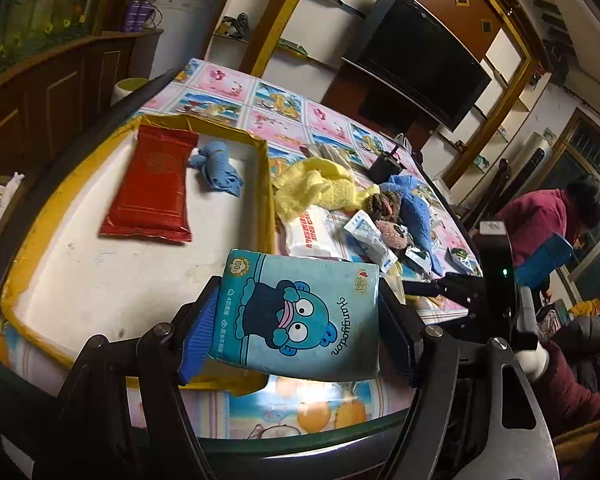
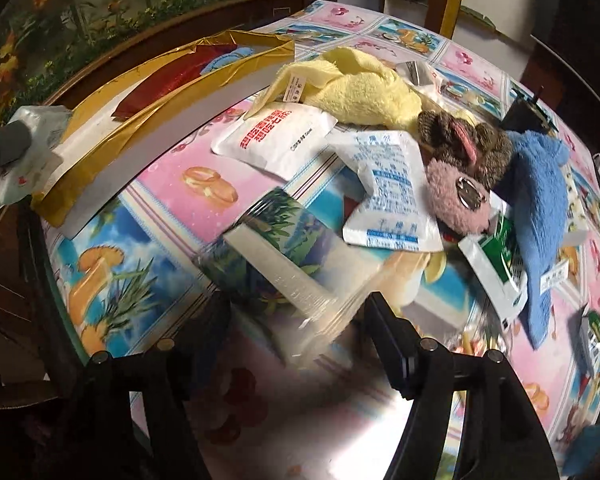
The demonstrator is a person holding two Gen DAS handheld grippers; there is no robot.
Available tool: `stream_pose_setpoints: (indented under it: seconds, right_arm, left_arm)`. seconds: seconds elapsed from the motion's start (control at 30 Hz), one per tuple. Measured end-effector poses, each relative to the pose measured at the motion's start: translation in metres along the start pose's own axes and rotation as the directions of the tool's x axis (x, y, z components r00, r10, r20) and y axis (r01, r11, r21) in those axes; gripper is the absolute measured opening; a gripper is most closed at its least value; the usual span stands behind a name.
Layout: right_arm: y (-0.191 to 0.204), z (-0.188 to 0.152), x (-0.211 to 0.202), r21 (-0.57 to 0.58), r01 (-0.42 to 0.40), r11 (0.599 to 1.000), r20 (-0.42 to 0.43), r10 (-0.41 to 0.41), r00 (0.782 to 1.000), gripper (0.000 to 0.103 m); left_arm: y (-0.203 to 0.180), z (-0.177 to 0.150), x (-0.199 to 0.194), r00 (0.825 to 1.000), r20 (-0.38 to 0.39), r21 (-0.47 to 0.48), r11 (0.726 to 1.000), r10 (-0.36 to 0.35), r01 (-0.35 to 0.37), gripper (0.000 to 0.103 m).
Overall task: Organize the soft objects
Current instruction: 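Carry both packs into the white box and open both tools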
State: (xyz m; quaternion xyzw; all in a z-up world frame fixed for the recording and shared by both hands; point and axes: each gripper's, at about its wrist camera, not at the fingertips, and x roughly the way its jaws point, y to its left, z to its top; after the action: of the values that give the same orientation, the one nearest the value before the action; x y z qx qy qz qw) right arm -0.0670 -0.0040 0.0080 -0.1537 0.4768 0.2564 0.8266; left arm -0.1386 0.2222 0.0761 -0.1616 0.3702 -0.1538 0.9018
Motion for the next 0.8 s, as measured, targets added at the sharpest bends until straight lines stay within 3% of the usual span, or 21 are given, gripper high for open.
stream_pose_setpoints:
  seconds: [0.13,0.2,0.37,0.5,0.6,0.67,0.8]
  right_arm:
    - [0.003,0.012,-0.024,-0.109,0.007,0.994,0.034,-0.004,0.999,0.07]
    - [0.01,0.02,-0.03,-0.178,0.009,0.984,0.031,-0.003,1.0,0.077]
    - [0.019,0.043,0.003,-0.268,-0.048,0.962,-0.08,0.027,0.996,0.079]
    - [0.013,0.052,0.032,-0.255,-0.1,0.962,-0.154,0.062,0.986,0.08]
    - [0.005,0.052,0.034,-0.189,-0.116,0.975,-0.137,0.09,0.986,0.076]
    - [0.006,0.046,0.029,-0.17,-0.097,0.981,-0.114,0.078,0.99,0.065]
    - [0.009,0.032,0.021,-0.131,-0.097,0.987,-0.085,0.086,0.993,0.06]
  left_arm:
    - [0.011,0.0,-0.011,1.0,0.027,-0.009,1.0,0.012,-0.012,0.073]
    - [0.016,0.001,-0.009,1.0,0.024,-0.028,1.0,0.011,-0.01,0.073]
    - [0.013,-0.004,-0.009,1.0,0.014,-0.022,1.0,0.017,-0.017,0.073]
    - [0.015,-0.004,-0.017,0.999,0.031,-0.018,0.999,0.032,-0.031,0.073]
    - [0.021,-0.003,-0.019,0.998,0.037,-0.029,0.999,0.042,-0.041,0.073]
    - [0.026,-0.002,-0.018,0.998,0.038,-0.041,0.998,0.049,-0.047,0.073]
    - [0.038,0.004,-0.016,0.996,0.04,-0.058,0.995,0.081,-0.079,0.073]
